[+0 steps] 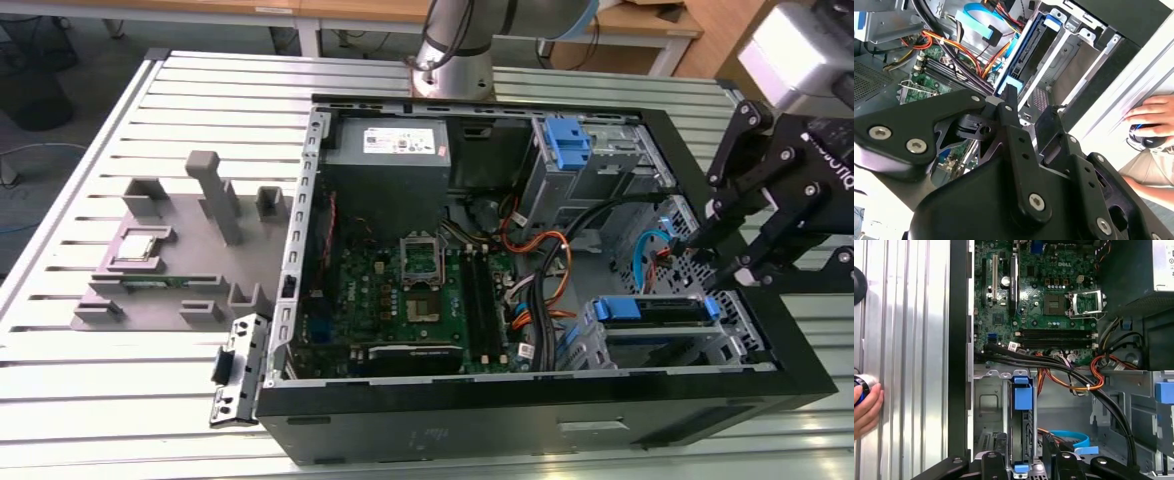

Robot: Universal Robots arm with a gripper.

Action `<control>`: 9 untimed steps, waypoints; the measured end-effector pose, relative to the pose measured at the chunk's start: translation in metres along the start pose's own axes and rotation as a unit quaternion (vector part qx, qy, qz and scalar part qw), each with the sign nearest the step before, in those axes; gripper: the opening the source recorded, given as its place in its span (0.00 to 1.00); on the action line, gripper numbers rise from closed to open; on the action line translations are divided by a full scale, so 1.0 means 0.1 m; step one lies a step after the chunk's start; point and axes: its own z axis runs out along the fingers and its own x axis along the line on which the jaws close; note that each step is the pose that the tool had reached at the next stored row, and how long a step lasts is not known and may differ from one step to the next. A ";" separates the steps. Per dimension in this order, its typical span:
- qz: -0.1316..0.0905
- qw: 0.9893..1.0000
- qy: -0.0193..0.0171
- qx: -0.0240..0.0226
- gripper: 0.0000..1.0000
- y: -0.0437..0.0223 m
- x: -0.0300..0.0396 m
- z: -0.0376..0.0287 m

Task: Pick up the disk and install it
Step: 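Insert the disk into the insertion slot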

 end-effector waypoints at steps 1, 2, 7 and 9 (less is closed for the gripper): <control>0.000 1.000 0.000 0.001 0.42 0.008 0.001 0.014; 0.000 1.000 0.000 0.002 0.42 0.012 0.001 0.022; 0.000 1.000 0.000 0.002 0.42 0.011 0.002 0.033; 0.000 1.000 0.000 0.002 0.42 0.011 0.002 0.034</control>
